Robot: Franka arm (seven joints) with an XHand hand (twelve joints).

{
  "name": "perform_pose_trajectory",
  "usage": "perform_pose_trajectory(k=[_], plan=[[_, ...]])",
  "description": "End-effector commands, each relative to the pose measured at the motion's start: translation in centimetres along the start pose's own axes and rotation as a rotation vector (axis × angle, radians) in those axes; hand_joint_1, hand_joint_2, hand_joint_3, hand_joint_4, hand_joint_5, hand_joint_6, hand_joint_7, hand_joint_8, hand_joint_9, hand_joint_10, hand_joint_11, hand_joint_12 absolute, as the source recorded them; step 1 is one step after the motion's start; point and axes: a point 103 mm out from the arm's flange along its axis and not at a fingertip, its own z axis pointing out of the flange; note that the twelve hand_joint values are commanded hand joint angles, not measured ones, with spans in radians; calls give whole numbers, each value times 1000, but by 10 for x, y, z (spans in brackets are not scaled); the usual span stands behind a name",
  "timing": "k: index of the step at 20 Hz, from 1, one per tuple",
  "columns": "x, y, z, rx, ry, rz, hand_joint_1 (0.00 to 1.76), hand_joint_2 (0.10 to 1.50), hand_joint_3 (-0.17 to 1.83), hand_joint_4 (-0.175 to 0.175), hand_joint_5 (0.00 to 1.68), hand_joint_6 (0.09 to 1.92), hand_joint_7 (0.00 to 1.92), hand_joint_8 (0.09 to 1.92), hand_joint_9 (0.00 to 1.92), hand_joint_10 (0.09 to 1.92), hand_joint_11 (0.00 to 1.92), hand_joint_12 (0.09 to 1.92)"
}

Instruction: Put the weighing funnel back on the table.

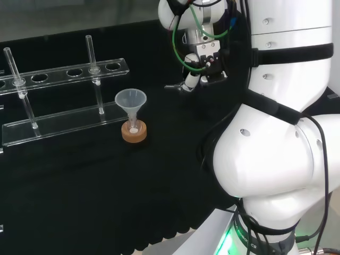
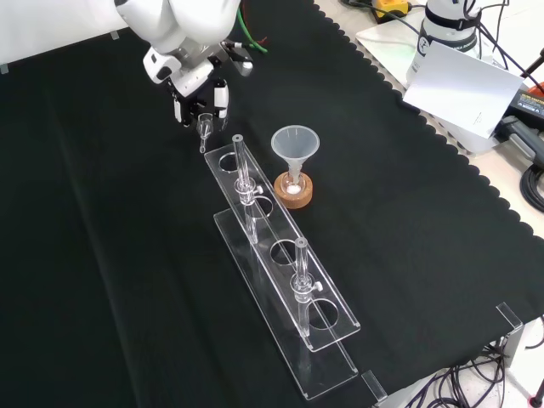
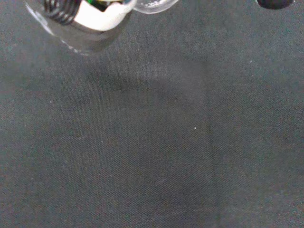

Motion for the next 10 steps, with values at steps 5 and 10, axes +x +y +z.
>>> perform_pose_trajectory(k=[5, 10], plan=[[10, 18, 9, 2, -8, -2, 1085, 803, 468, 175, 1166, 792, 1411, 214, 1611, 87, 1312, 713], [14, 24, 13, 13, -35, 10, 1085, 803, 468, 175, 1165, 793, 1410, 216, 1611, 87, 1313, 713]])
